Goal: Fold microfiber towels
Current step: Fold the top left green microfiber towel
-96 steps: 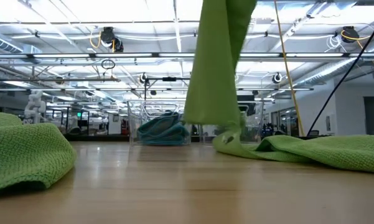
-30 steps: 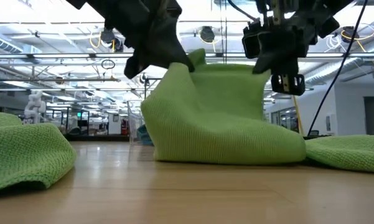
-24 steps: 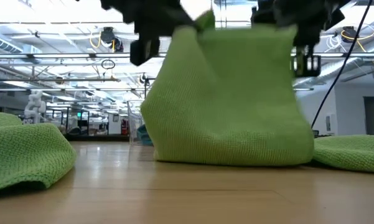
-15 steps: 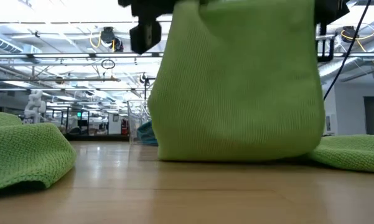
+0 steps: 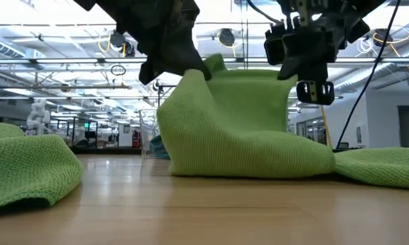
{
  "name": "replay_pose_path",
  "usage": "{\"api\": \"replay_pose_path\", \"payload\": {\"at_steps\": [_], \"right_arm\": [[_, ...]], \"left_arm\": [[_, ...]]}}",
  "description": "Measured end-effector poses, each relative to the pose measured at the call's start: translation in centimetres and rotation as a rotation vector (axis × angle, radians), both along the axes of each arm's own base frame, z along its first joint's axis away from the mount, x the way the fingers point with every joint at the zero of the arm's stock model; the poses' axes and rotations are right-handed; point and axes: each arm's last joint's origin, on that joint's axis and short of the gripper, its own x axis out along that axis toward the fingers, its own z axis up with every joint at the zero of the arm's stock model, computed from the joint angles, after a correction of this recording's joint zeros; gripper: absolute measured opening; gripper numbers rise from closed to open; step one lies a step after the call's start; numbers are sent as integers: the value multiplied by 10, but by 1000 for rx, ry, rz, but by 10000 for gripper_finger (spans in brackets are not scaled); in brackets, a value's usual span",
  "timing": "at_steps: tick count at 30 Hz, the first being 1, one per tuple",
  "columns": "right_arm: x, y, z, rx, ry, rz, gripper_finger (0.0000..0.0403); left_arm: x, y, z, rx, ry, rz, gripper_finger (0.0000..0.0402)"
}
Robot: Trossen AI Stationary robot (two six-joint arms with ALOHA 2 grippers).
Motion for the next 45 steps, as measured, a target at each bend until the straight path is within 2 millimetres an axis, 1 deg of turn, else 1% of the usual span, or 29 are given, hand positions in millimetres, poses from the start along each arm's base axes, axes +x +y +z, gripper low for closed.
{"api": "replay_pose_path", "payload": {"at_steps": [4,8,12,17,19,23,28,31,35,38,40,43,45], "right_arm": [[-1,-1,-4,-13,26,1,4],[-1,-6,-9,-22,58,-9,4],[0,-12,-10,-26,59,-23,4],[0,-14,-11,-39,63,-17,5],[0,-14,-11,-46,61,-17,11],[0,-15,-11,-69,68,-59,46],[0,-16,-12,-75,69,-62,110],[-1,-19,-13,-96,83,-89,151],[-3,-24,-15,-93,121,-109,196],[-5,-25,-13,-87,128,-112,213],[-7,-24,-10,-82,114,-103,216],[-10,-21,-7,-68,110,-81,215],[-10,-18,-4,-66,97,-73,212]], "left_arm": [[4,3,-15,27,61,-2,20],[10,8,-28,21,91,-6,10],[12,12,-33,14,102,11,7],[11,16,-34,44,119,38,37],[10,17,-35,68,126,56,52],[8,18,-36,118,136,102,92],[8,18,-36,109,139,128,142],[8,18,-35,104,135,132,156],[5,19,-24,68,98,159,158],[1,18,-12,-3,61,185,159],[0,16,-7,-81,47,198,159],[-2,9,-6,-217,59,236,159],[-3,5,-9,-294,77,285,159]]}}
